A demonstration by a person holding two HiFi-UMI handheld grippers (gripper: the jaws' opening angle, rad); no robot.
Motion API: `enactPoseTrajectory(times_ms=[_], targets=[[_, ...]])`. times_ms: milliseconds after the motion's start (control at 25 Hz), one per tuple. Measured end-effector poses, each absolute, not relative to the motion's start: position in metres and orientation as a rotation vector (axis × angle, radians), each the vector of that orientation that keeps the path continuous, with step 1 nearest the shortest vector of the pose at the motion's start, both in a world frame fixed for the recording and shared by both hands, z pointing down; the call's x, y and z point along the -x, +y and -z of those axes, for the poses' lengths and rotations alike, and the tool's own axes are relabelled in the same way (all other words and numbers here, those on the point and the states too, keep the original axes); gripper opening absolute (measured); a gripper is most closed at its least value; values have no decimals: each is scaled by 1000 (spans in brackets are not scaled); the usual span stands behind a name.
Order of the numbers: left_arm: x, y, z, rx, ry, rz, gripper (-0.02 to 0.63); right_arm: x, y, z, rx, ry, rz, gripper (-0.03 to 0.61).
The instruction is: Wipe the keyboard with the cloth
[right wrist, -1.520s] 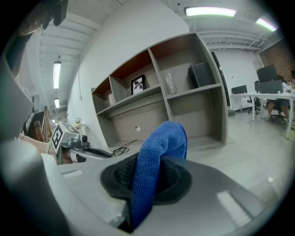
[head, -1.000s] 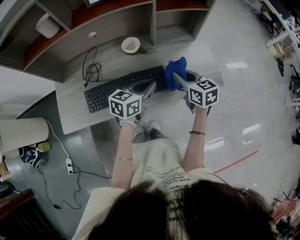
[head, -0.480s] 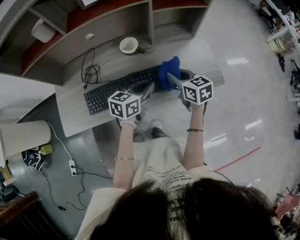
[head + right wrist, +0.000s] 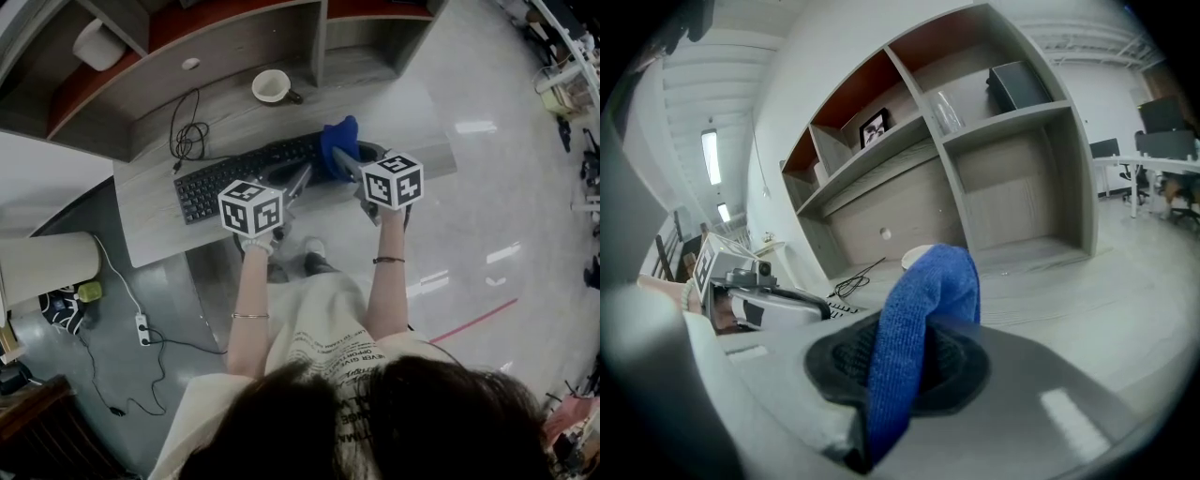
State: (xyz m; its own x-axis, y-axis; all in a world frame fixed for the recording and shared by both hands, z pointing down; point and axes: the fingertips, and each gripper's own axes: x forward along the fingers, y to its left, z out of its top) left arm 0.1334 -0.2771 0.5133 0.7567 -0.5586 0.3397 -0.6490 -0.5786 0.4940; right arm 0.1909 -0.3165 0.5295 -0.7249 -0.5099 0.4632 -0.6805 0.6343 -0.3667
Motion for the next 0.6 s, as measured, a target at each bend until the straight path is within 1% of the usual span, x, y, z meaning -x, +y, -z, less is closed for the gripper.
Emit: enactPoseTrajectory(times_ms=[240,600], targets=[[-115,-275,-515,-2327,-928,-185,-2,-181,-321,-531,-1009,-2564,-835,52],[-84,-273,-517,-2307,-974,-153,-3,-154,-319,-536,-969,-2546,-815,52]])
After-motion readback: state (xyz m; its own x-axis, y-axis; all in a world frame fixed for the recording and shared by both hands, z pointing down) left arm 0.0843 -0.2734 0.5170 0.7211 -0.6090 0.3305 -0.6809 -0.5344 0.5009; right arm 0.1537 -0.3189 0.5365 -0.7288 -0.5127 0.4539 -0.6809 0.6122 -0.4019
